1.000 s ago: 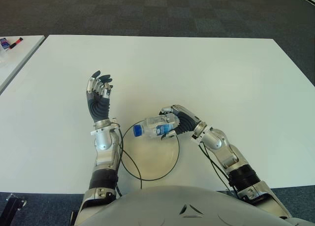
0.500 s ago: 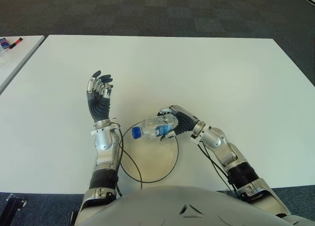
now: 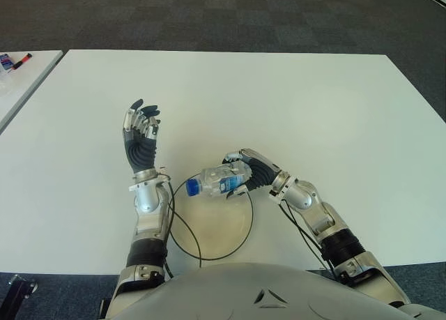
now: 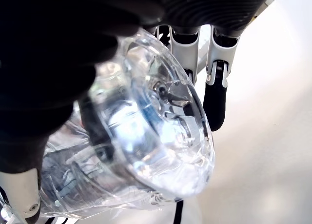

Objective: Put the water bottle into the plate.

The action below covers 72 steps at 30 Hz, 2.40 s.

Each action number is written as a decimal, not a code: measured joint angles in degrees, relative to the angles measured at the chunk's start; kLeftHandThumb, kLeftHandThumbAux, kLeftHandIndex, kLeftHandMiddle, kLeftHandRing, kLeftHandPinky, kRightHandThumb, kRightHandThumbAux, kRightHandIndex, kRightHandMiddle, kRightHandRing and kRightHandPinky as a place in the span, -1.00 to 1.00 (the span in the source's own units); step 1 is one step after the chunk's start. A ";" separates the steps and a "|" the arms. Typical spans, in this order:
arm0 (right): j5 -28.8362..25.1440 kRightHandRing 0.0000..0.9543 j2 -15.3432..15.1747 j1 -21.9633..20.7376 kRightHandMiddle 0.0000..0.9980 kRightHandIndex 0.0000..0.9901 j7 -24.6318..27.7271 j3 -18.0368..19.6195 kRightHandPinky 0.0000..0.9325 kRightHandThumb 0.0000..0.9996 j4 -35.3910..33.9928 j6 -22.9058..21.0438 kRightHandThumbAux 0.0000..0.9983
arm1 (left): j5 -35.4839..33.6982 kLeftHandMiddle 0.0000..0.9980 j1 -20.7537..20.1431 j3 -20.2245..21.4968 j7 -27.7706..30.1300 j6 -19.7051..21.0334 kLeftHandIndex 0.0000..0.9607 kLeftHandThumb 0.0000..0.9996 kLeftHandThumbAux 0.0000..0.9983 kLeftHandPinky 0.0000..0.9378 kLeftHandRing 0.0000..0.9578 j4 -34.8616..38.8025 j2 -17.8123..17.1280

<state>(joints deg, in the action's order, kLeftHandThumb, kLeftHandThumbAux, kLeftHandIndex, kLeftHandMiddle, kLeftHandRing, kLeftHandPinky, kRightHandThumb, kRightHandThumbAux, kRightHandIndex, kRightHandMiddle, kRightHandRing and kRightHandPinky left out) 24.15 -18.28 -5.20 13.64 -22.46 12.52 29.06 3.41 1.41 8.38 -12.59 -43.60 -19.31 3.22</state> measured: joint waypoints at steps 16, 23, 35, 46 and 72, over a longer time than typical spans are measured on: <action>0.38 0.05 0.50 -1.52 0.06 -0.18 -2.05 -0.05 -0.08 1.00 3.52 2.79 0.33 | -0.70 -0.32 -0.31 0.02 0.00 -0.04 -0.56 0.14 0.15 -0.18 -0.26 -1.69 -0.01; 1.54 0.05 0.51 -1.81 0.05 -0.18 -3.78 0.02 -0.07 1.00 3.86 2.77 0.33 | -0.67 -0.31 -0.39 0.10 0.00 -0.80 -0.56 0.16 0.14 -0.18 -0.27 -2.55 -0.08; 3.51 0.06 0.92 -1.84 0.05 -0.19 -6.74 0.48 -0.07 1.00 3.84 2.82 0.33 | -0.90 -0.32 -0.83 0.33 0.00 -1.87 -0.57 0.14 0.19 -0.18 -0.27 -4.25 -0.41; 5.05 0.12 0.47 -1.93 0.06 -0.19 -7.96 0.78 -0.07 1.00 1.91 3.39 0.33 | -0.91 -0.32 -1.81 0.46 0.00 -2.61 -0.57 0.13 0.18 -0.18 -0.28 -5.64 -0.57; 7.18 0.08 -0.11 -1.81 0.01 -0.22 -8.76 0.78 -0.05 1.00 -0.21 3.60 0.33 | -1.24 -0.32 -2.44 0.43 0.10 -3.19 -0.58 0.10 0.22 -0.18 -0.27 -6.74 -0.92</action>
<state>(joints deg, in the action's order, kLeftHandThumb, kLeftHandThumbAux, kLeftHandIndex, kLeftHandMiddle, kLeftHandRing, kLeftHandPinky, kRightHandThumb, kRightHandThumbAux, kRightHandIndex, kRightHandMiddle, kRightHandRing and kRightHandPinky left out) 31.33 -18.39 -7.01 4.88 -21.67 12.31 32.66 2.17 -1.03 8.81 -12.49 -46.78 -26.05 2.30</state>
